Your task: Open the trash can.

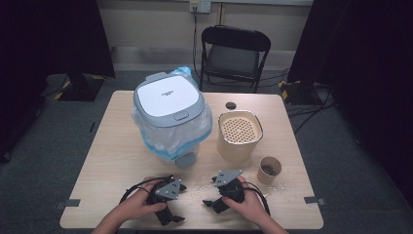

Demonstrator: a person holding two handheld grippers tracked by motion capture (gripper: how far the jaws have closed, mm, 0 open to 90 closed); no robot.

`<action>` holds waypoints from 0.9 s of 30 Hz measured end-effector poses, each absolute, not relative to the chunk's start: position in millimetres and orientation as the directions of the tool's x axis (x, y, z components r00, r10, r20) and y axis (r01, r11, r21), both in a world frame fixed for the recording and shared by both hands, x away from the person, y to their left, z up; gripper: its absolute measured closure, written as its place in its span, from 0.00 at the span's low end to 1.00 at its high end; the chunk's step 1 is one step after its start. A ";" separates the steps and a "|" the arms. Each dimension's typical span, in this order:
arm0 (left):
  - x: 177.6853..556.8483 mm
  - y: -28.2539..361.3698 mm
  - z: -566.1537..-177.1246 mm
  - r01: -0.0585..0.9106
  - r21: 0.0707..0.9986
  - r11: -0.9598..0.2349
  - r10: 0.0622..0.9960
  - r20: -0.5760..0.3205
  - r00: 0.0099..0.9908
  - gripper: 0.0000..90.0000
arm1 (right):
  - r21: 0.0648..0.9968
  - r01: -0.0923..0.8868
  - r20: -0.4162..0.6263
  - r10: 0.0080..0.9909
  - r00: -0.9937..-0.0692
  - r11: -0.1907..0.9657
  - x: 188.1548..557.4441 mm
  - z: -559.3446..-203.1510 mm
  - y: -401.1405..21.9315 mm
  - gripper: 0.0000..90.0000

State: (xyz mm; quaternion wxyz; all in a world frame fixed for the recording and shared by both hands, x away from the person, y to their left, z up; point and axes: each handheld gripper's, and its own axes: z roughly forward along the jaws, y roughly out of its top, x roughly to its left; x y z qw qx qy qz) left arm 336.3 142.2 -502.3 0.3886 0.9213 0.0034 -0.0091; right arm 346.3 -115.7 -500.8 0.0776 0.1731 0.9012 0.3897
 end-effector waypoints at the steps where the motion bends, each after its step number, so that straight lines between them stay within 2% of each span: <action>1: 336.2 142.1 -502.4 0.015 0.718 -0.696 0.001 -0.020 1.000 0.00 | 0.729 0.253 -0.004 0.374 -0.928 0.636 346.2 -500.8 -115.8 0.14; 10: 336.3 142.2 -502.2 0.015 0.716 -0.698 0.000 -0.021 1.000 0.00 | 0.710 0.255 0.003 0.359 -0.933 0.657 345.1 -498.0 -118.4 0.15; 12: 336.2 142.1 -502.4 0.015 0.717 -0.697 0.002 -0.020 1.000 0.00 | 0.675 0.268 0.022 0.345 -0.938 0.687 347.2 -490.4 -122.6 0.19; 15: 336.3 142.1 -502.2 0.014 0.716 -0.698 0.001 -0.019 1.000 0.00 | 0.673 0.270 0.025 0.343 -0.939 0.689 349.1 -484.2 -125.8 0.20; 18: 336.3 142.1 -502.3 0.015 0.716 -0.698 0.001 -0.019 1.000 0.00 | 0.673 0.266 0.021 0.342 -0.940 0.690 353.0 -464.3 -130.9 0.25; 27: 336.1 142.1 -502.3 0.016 0.717 -0.697 0.004 -0.018 1.000 0.00 | 0.659 0.260 0.036 0.315 -0.948 0.706 361.4 -420.9 -132.6 0.26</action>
